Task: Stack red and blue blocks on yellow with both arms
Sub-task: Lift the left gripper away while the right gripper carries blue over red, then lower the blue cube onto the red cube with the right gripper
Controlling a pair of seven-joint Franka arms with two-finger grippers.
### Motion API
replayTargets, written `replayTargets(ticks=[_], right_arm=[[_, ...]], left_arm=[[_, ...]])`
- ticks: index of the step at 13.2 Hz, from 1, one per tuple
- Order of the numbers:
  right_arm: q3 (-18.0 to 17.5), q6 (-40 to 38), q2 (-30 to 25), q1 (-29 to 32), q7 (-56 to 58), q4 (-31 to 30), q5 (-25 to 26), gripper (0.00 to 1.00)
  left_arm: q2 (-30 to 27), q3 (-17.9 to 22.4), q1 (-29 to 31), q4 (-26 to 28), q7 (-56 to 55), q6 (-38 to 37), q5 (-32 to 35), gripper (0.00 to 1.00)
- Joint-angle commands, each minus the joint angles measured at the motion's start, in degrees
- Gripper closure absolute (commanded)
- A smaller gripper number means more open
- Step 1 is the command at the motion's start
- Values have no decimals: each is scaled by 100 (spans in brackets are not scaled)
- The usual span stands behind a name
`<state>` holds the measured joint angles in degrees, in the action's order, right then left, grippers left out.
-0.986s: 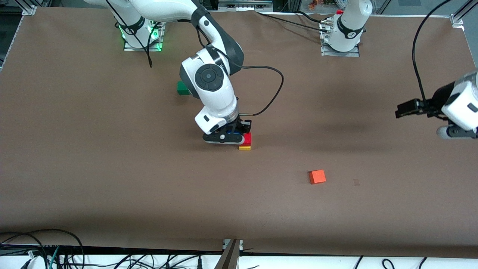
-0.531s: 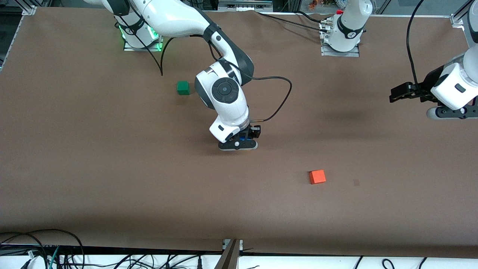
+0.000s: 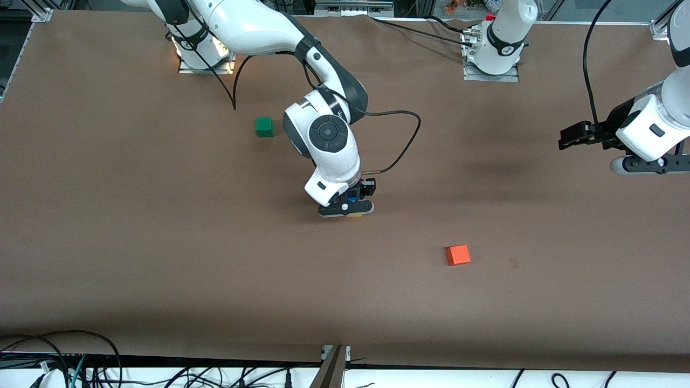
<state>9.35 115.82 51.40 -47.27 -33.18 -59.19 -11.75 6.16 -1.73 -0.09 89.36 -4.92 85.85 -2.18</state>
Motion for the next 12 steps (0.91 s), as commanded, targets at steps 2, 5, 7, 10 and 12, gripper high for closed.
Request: replayTargets(ticks=[2,5,7,10,12], right_arm=[[-65,-130,63,-28,13,101,85,100],[-65,-130,54,-46,13,74,85,100],[-65,-130,54,-63,13,30,85,100],[-56,-130,45,-72,4,-31,94,100],[-56,-130,45,-72,-5,-58,85,100]], left_arm=[[-19,15,35,-50,53,37,7,0],[-19,15,35,-50,53,46,-2,0],[-19,15,26,-50,53,37,-11,0],[-19,15,26,-50,44,37,-28,0],[-19,15,26,-50,44,37,-37,0]])
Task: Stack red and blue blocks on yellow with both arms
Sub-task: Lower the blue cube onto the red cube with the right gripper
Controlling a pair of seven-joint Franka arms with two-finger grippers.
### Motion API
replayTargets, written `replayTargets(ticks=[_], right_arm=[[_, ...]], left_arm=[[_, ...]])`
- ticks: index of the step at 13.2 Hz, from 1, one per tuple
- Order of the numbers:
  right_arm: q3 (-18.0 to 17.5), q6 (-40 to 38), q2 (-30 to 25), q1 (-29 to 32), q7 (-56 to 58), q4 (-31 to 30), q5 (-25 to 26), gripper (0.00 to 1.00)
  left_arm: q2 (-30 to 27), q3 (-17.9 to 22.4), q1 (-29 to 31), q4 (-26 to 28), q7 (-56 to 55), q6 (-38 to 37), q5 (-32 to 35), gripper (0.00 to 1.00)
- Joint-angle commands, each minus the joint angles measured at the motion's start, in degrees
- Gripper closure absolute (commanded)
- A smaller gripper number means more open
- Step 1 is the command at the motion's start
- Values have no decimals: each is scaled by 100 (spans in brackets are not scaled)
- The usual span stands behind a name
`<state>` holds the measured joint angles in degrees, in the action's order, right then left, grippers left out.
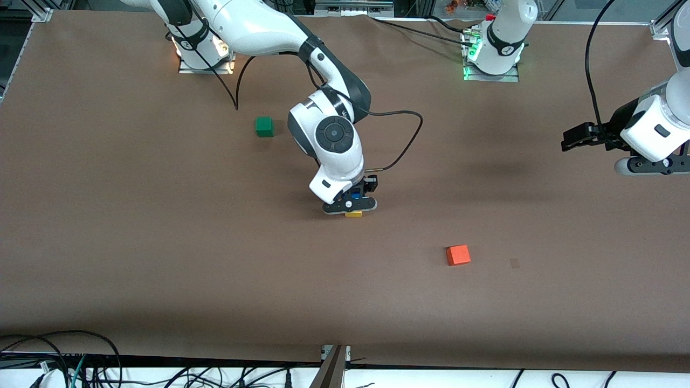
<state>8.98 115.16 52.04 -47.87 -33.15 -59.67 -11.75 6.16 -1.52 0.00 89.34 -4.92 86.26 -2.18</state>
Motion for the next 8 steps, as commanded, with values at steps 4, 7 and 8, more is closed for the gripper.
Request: replayTargets(ticks=[4,7,8], right_arm=[[-19,-64,-28,-12,-16,-10,33,100],[-19,-64,-28,-12,-120,-18,58,91],[-19,-64,-28,-3,-139,-18,59,87]], left_arm=[[-19,-7,17,-48,35,5,-55,0],[-19,-7,17,-48,35,5,-64,0],[-10,-7,17,-48,35,5,-64,0]])
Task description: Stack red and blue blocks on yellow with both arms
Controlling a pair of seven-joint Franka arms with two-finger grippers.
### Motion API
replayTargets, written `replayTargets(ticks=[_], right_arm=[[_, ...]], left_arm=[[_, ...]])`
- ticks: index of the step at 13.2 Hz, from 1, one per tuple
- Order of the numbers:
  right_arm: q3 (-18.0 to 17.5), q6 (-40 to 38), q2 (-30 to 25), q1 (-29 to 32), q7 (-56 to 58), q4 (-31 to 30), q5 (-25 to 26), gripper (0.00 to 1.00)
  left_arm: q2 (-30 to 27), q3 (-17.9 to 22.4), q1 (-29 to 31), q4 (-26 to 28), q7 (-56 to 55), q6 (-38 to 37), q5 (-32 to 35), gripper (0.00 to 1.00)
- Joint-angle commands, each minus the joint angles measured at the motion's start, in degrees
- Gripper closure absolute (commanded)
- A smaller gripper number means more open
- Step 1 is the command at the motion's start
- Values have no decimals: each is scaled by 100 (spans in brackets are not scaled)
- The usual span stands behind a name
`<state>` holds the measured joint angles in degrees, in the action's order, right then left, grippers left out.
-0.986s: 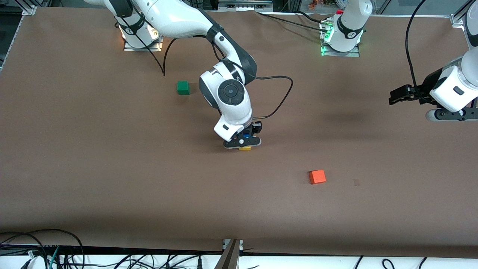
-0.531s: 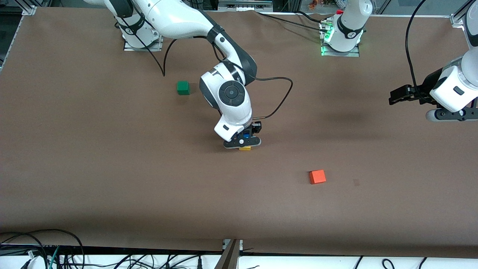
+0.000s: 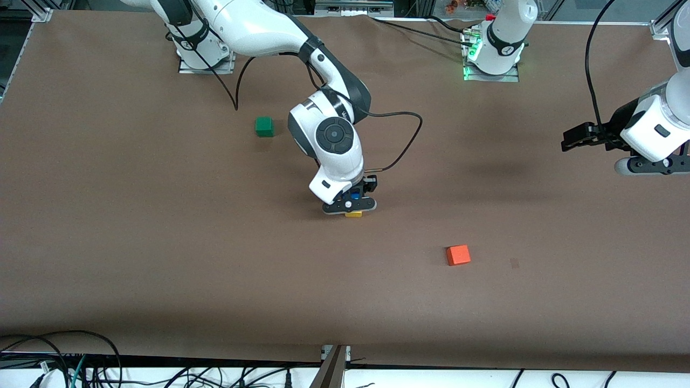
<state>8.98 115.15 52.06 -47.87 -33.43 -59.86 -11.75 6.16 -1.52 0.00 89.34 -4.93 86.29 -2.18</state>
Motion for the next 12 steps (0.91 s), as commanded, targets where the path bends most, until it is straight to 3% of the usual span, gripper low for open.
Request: replayTargets(ticks=[1,2,3,10,12], right_arm=[[-19,-63,-38,-11,-172,1,24,71],[-19,-63,-30,-11,-303,1,58,24],[-19,-63,-30,-11,-331,-8,85,5],[7,-124,-187,-11,-480,1,85,1],[199,-615,-459,24,-480,36,85,1]], left_arm=[[-10,-6,17,-48,35,2,-63,0],[16,-6,17,-48,35,2,-72,0],[17,-6,17,-48,35,2,-72,0],[25,-6,17,-48,35,2,-72,0],[25,-6,17,-48,35,2,-72,0]])
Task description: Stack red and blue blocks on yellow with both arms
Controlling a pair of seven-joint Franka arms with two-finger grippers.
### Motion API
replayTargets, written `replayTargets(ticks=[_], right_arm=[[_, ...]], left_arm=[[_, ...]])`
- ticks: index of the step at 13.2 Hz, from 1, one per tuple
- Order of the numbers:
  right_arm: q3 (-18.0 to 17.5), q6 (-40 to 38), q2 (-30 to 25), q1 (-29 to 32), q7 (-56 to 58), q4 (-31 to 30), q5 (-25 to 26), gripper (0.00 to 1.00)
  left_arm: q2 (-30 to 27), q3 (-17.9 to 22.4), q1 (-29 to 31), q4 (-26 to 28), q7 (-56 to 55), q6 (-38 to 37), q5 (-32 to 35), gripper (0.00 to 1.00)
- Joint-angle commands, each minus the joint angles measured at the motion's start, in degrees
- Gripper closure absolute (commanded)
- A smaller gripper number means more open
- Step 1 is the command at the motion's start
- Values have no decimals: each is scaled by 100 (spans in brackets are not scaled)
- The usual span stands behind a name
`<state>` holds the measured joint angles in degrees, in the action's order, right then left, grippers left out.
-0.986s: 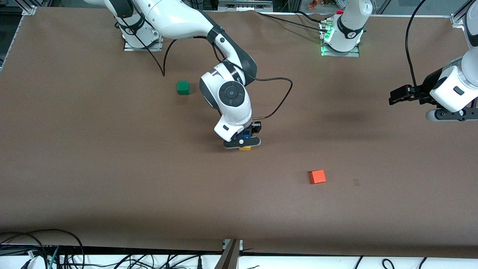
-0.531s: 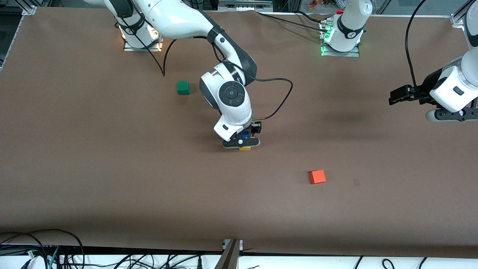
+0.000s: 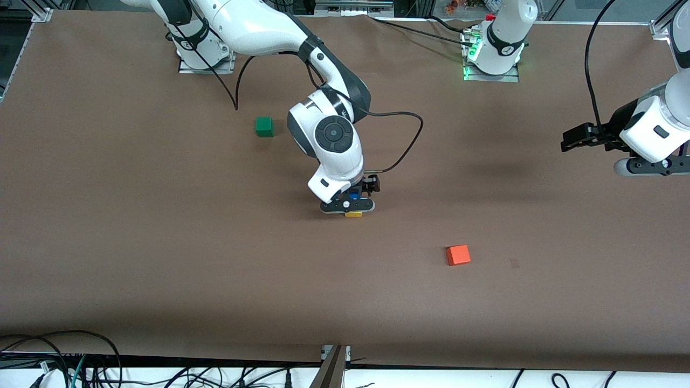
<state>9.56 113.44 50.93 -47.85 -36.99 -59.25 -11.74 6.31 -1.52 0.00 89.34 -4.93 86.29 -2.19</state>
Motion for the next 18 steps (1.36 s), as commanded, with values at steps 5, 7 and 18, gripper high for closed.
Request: replayTargets(ticks=[5,7,18], right_arm=[[791,-1137,-1207,91,-36,-25,23,1],[942,-1490,-1558,248,25,-25,-3,1],[1670,-3565,-2966,1419,2082,-815,-364,1]], left_arm=[[10,-6,18,-48,18,2,-71,0],[10,-6,18,-48,9,2,-71,0],[10,-32,18,-57,-26,11,-80,0]])
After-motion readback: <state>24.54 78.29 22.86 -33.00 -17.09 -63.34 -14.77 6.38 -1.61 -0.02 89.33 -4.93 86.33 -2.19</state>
